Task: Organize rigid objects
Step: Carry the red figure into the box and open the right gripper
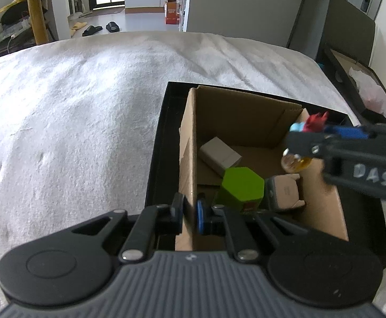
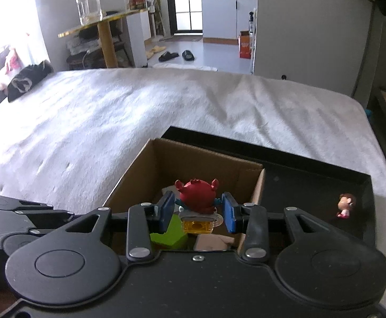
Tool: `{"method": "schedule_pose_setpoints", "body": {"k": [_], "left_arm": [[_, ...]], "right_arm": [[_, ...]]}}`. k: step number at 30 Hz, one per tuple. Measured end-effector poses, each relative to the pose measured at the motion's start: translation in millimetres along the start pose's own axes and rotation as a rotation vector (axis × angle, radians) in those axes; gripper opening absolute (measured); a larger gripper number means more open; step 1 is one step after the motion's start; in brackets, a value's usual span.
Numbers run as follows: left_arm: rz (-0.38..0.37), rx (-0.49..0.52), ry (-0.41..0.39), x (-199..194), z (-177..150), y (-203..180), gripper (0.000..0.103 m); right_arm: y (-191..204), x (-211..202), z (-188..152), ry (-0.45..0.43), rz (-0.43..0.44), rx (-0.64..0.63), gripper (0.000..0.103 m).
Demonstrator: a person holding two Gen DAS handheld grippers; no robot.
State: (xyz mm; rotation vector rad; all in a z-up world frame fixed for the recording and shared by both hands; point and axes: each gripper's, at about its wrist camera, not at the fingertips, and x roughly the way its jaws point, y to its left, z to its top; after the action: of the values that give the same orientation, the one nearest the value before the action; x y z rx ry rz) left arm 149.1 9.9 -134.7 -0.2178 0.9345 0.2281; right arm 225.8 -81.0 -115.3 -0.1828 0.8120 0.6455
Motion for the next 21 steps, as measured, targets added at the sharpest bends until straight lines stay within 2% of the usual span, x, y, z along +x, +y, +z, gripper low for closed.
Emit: {"method": "schedule_pose_setpoints", "body": {"k": [12,21], "left_arm": [[-0.009,-0.008,0.003,-1,0,2,0.010],[-0.001,-0.008,0.013,1,1,-1,0.010]], "right_arm": [[-4,23,-15,0.042,-0.067,-0.008,0.040],[-14,3,-21,0.011,-0.049,0.031,0.040]]}}
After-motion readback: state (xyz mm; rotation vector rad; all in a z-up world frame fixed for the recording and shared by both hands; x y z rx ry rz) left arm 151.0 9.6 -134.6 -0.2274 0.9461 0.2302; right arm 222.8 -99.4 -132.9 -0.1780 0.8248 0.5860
